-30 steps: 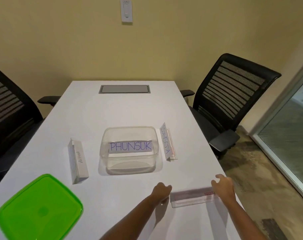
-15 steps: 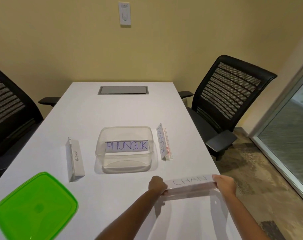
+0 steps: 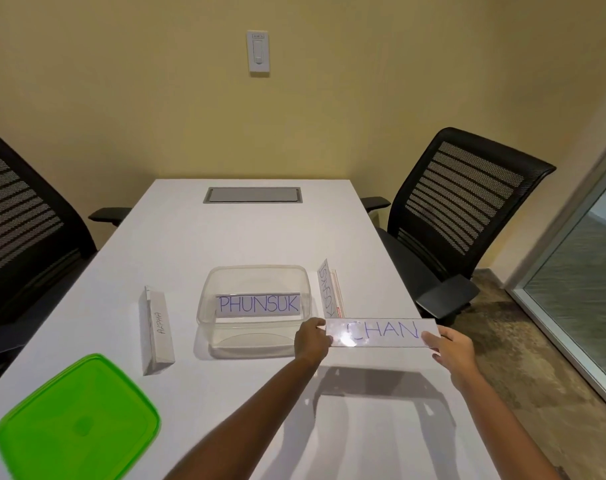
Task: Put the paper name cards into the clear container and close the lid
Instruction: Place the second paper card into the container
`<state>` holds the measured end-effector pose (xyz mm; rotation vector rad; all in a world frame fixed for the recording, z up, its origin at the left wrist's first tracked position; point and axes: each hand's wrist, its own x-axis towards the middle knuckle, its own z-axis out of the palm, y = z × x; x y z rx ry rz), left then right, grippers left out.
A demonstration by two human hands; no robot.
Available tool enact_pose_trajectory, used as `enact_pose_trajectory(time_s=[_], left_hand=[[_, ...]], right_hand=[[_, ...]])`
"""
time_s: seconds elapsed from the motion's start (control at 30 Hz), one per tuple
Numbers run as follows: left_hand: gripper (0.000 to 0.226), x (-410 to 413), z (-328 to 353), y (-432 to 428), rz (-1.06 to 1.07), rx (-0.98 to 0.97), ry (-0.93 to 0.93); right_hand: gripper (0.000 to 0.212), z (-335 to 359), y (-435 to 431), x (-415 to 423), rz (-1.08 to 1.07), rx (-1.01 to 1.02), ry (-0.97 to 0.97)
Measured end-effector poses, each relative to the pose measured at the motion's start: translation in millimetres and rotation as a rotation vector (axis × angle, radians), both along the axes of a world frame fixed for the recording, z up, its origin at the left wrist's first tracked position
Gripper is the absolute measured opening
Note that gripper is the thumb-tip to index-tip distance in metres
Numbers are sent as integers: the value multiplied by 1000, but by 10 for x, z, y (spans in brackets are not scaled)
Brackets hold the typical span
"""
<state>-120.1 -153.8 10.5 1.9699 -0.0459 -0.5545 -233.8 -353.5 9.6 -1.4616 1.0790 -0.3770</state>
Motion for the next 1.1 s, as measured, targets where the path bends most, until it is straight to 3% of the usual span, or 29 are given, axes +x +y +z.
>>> enact_pose_trajectory(time_s=[0.27, 0.43, 0.67, 1.1], left_hand=[[31, 174, 218, 150, 48, -16, -92], [23, 302, 346, 296, 65, -16, -147], [29, 534, 523, 593, 139, -44, -186], [40, 908, 570, 1170, 340, -50, -163]], right_hand=[[17, 61, 93, 135, 1, -43, -22], [15, 116, 218, 343, 47, -239, 23], [22, 404, 474, 602, 111, -452, 67], [34, 626, 1104, 1227, 328, -397, 49]])
